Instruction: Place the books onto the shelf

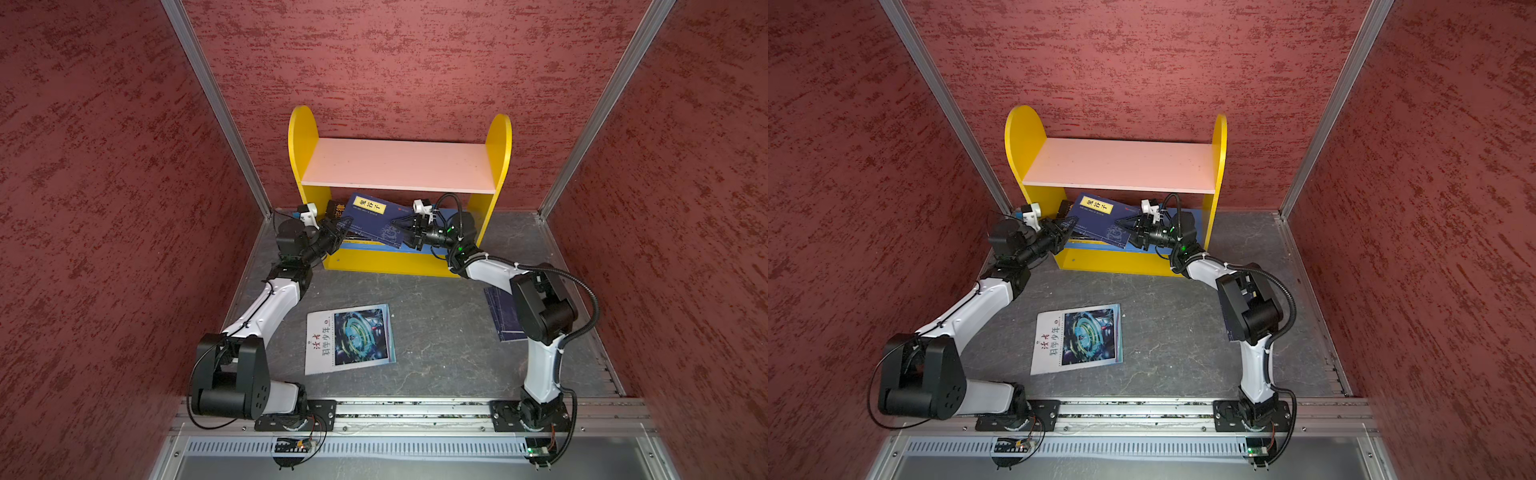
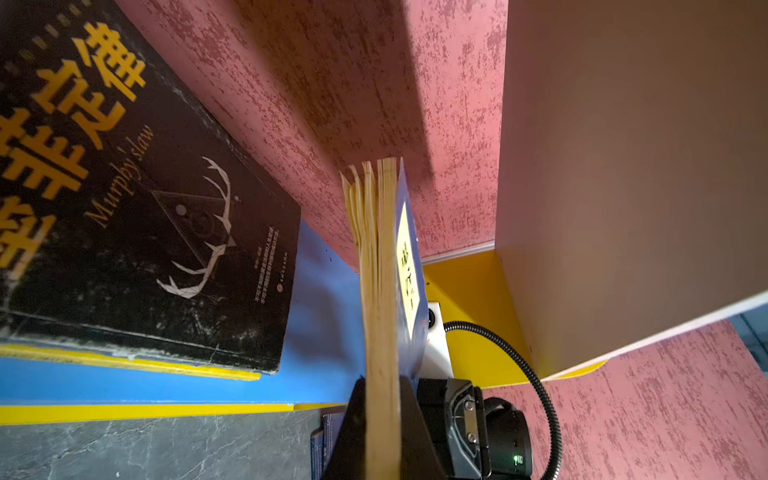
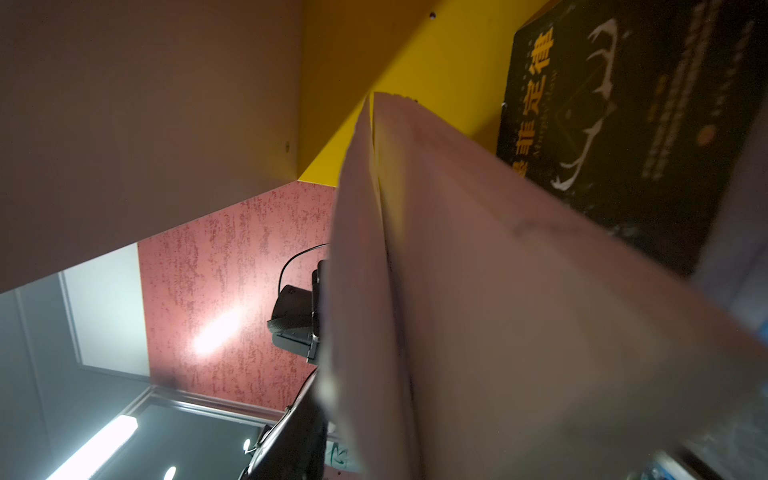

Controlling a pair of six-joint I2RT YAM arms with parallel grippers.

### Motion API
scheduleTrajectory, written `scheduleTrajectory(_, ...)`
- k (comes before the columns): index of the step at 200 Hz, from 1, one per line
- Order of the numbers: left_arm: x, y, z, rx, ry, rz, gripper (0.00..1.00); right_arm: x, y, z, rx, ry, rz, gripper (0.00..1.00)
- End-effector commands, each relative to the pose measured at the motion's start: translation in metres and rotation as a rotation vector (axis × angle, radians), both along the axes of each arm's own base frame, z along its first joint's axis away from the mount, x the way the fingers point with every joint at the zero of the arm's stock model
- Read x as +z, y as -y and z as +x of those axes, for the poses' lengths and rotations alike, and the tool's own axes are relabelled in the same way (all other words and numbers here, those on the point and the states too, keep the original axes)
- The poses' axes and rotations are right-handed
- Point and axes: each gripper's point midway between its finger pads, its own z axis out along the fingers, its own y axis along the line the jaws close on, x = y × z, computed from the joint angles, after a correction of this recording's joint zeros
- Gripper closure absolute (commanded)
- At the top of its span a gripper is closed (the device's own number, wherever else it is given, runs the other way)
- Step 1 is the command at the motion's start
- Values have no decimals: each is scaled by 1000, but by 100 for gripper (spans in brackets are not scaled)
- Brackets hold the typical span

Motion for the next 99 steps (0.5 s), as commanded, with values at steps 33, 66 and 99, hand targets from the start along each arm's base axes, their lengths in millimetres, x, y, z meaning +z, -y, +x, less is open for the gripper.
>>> scheduleTrajectory(33,15,-30,18,205,91,-46,100,10,-10,6,-42,24,38,52)
scheduleTrajectory(66,12,-33,21,228,84,-44,100,4,-13,11,-50,9,29,55)
scheduleTrajectory(99,7,-30,23,219,73,-50,100,8,-22,21,-39,15,44,63)
